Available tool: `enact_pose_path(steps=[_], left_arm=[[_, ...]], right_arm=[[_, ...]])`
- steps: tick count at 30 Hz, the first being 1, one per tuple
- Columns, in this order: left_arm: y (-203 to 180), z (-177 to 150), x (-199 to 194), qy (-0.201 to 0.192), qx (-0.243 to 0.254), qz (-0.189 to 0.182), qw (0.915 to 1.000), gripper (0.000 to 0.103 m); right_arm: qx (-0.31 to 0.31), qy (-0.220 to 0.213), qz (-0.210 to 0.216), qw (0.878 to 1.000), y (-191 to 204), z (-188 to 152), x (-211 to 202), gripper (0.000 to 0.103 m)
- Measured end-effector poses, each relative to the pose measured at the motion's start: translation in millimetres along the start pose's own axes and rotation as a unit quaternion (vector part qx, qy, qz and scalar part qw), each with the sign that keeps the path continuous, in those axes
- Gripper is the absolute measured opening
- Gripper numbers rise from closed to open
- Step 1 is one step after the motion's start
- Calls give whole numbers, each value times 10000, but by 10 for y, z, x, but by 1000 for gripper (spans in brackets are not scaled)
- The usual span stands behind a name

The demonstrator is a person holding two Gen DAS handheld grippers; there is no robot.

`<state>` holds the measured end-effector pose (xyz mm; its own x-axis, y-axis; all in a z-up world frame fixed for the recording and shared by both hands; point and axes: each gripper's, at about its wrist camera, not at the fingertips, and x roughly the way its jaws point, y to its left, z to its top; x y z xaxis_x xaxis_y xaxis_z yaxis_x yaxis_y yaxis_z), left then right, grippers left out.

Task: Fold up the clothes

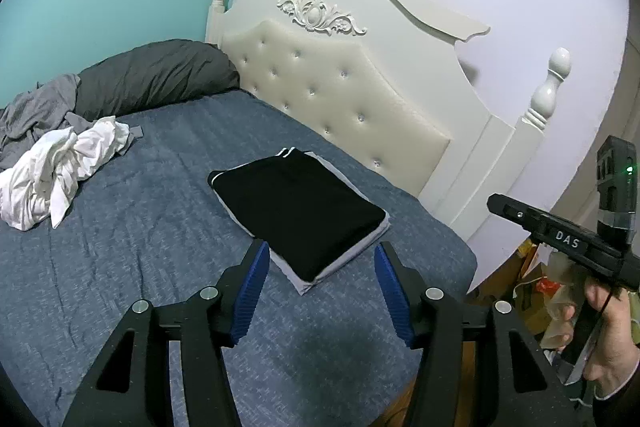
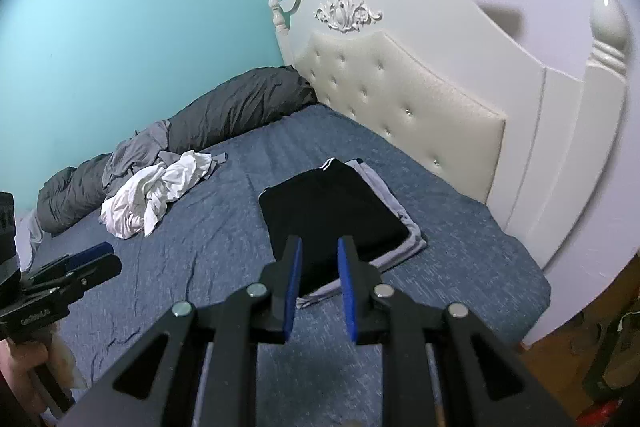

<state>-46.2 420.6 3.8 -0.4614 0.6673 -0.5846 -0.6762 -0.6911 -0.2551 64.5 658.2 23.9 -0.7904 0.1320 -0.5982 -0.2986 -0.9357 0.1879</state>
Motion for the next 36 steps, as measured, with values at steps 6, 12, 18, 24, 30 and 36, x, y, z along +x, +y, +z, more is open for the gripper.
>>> enact_pose_path(steps=[6, 12, 18, 24, 30, 36], left_arm=[[-43, -117, -189, -30, 37, -38, 10000, 62], [-56, -223, -400, -159, 71, -11, 9998, 64], [-117, -338, -581, -265, 189, -29, 9995, 66], [-163, -462, -743, -315, 241, -93, 9992, 71], [-198, -565, -880, -402, 320, -73, 9987, 77], [-201, -664, -1002, -478, 330, -46, 9983, 81]], right_arm=[[56, -136, 80, 9999, 110, -125, -260, 48], [11, -263, -17, 9997, 223, -286, -487, 52], [-1, -352, -69, 9994, 354, -471, -649, 56], [-26, -399, -52, 9992, 449, -630, -818, 68], [-70, -481, -101, 9988, 532, -766, -968, 83], [-155, -517, -185, 9984, 629, -914, -1071, 87]])
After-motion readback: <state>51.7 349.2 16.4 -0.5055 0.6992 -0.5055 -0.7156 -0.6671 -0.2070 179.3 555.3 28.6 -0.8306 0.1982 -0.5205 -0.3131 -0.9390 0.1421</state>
